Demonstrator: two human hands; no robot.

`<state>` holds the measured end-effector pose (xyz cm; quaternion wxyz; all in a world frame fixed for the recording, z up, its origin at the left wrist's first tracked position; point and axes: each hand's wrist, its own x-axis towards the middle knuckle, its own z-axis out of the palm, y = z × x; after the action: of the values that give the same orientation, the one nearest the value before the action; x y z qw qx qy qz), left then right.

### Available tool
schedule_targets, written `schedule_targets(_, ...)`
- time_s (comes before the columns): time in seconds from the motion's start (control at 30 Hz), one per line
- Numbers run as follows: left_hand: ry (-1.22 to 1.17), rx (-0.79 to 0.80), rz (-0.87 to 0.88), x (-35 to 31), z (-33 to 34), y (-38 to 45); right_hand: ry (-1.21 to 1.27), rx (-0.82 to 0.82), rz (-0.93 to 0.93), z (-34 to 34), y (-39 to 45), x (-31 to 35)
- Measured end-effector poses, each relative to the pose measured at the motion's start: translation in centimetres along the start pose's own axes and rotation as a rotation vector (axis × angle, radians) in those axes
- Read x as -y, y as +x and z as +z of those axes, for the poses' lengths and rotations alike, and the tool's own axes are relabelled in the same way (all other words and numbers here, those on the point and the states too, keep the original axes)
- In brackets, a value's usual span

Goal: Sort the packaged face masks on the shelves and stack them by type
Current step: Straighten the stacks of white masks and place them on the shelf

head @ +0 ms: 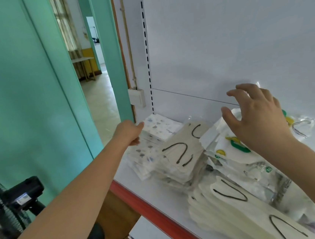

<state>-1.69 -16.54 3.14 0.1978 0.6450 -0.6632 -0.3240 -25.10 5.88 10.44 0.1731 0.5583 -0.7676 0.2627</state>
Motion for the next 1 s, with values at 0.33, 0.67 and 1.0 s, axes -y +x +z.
schedule_targets(0.33,0.435,0.104,0.591,-0.7,5.6,-1.2,-0.258,0.141,0.218,-0.3,-2.9,-2.0)
schedule_targets(0.67,0.092,-0.101,0.747,-4.0,3.3,-9.3,0.085,0.022,0.126,-4.5,-5.4,-5.1)
schedule_targets(1.0,-0.099,0.027,1.074,-3.7,9.9,-29.6,0.055,0.238,0.395,-12.0,-16.4,-8.9)
